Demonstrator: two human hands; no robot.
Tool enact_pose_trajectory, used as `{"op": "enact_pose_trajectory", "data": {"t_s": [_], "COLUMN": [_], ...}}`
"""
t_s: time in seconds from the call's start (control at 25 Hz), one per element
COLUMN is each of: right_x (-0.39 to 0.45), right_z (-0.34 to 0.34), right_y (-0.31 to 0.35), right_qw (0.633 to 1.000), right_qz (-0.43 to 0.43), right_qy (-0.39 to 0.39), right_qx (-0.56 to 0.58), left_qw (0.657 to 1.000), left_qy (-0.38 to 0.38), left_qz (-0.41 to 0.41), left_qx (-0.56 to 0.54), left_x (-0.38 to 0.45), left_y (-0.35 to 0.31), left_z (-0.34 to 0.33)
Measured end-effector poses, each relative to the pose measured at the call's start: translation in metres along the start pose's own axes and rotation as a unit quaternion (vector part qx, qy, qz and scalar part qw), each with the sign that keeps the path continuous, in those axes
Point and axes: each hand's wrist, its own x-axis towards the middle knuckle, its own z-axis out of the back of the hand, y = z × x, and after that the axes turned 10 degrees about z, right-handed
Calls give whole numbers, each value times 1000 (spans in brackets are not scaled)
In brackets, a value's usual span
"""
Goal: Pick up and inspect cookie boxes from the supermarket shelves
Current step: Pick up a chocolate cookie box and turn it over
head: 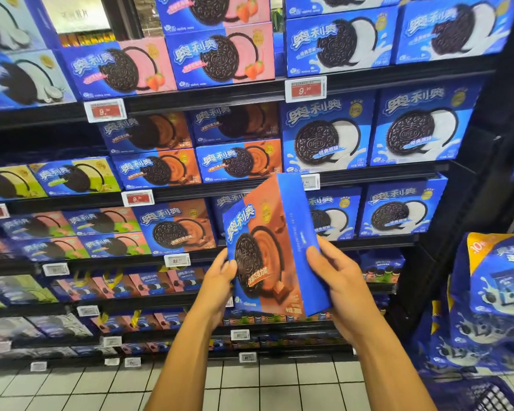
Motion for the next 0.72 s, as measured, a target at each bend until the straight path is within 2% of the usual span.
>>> {"op": "enact_pose_trajectory", "data": {"t_s": [0.32,0.72], "right_x": [-10,-12], "right_z": [-42,-42], "right_y": [5,6], "right_qw": [994,992], "right_qz": [89,92], "right_qy": [20,55], "right_qx": [-53,-67], "left_qw": [999,998], "left_qy": [-7,-35], "left_qz": [39,30], "left_qx": [-15,-35], "left_x": [9,8], "left_y": [-10,-12], "left_z": [-19,-18]}}
